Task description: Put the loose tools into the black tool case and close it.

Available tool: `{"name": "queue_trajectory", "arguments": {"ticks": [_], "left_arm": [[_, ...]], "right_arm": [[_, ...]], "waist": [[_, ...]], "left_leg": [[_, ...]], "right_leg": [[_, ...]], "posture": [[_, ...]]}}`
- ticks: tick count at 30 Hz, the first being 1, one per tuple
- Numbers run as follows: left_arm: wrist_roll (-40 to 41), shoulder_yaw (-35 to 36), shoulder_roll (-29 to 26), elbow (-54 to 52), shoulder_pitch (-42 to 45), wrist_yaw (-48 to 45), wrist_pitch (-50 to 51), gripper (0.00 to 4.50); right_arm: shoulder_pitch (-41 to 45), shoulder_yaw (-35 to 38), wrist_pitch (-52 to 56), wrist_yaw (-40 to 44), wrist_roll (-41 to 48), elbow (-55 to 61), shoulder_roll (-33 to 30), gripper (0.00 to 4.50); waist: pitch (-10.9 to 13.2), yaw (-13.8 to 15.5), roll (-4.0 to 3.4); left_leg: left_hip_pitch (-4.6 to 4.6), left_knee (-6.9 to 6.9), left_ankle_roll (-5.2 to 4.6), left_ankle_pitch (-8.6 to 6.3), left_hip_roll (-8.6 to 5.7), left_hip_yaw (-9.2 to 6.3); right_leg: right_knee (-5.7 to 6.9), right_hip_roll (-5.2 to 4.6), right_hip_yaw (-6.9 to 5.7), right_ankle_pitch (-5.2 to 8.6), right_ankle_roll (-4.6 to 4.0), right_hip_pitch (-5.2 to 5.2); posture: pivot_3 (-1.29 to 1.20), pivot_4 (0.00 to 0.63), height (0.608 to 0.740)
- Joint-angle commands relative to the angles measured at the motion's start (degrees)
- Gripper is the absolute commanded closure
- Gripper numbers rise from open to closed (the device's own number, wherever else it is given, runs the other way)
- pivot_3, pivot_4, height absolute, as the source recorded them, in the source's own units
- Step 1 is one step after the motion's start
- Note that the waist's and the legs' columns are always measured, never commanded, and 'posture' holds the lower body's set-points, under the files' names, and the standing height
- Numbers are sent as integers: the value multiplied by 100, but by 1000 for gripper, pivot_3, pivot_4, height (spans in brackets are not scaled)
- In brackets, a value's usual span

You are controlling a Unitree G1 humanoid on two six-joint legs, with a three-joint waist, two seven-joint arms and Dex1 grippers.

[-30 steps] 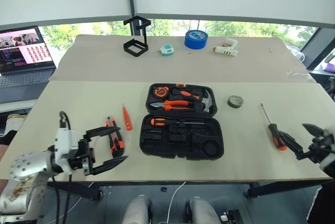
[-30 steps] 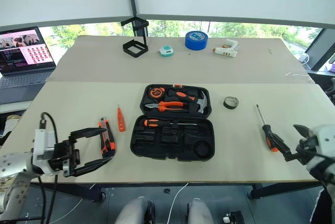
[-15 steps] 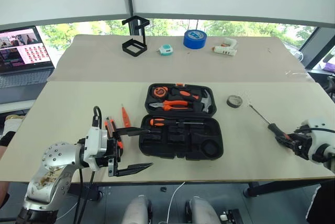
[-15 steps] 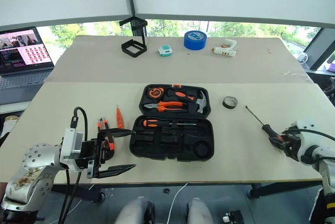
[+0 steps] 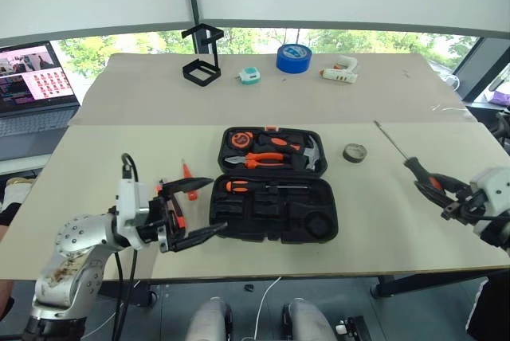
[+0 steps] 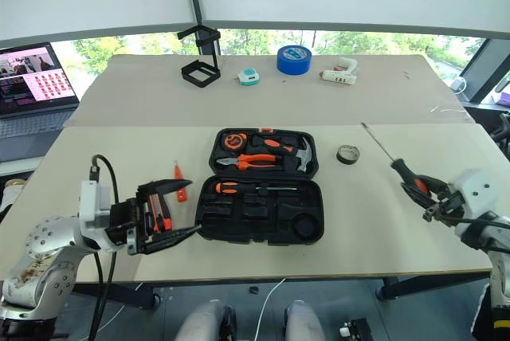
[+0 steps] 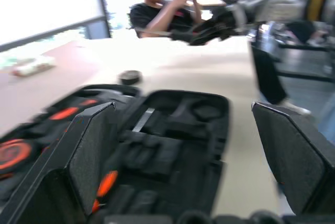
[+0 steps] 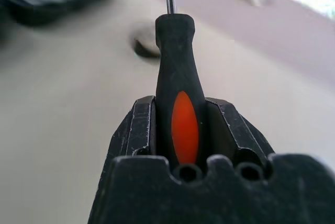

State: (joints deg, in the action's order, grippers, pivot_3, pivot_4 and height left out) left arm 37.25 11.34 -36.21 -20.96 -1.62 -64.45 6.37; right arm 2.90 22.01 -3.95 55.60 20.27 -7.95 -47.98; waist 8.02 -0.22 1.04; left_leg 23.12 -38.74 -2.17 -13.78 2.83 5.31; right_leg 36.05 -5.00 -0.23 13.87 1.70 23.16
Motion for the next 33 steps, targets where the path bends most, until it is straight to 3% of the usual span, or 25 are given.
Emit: {"name": "queue_trajectory", "arguments": {"ticks": [1, 9, 14, 17, 33], "left_arm": [[-94, 404, -97, 313, -151, 6, -226, 0], [-278, 890, -230, 402, -950, -47, -424, 0], [-303, 823, -246, 81, -1217, -7, -342, 0], [-328, 734, -230, -7, -1104, 90, -304, 0], [-307, 669, -253, -182, -1217, 204, -236, 0]], "right_arm": [[783, -889, 264, 784, 226, 905, -171, 3474], [2398, -3012, 1163, 1389, -652, 1013, 123, 3474], [3115, -3713, 1492, 1334, -1250, 535, 518, 3474], [3316, -3829, 1841, 1286, -1295, 348, 711, 3474], [2986, -3910, 1985, 1674, -1434, 518, 394, 3474]], "waist": [[1, -71, 0], [9, 24, 14], [13, 74, 19], [13, 93, 19], [13, 83, 19]], "left_leg": [[-3, 0, 0, 0, 1, 1], [17, 10, 2, -1, 8, -2], [36, -2, 0, -2, 0, 6], [44, -5, 1, -1, 0, -1], [47, -1, 2, -1, 0, 1]], "right_leg": [[1, 0, 4, 0, -1, 0], [2, -16, -17, 1, -14, 30], [0, -33, -18, -3, -14, 43], [1, -31, -31, -3, -16, 45], [6, -25, -35, -4, -16, 51]], "posture": [[0, 150, 740], [0, 150, 740], [0, 150, 740], [0, 150, 740], [0, 150, 740]]}}
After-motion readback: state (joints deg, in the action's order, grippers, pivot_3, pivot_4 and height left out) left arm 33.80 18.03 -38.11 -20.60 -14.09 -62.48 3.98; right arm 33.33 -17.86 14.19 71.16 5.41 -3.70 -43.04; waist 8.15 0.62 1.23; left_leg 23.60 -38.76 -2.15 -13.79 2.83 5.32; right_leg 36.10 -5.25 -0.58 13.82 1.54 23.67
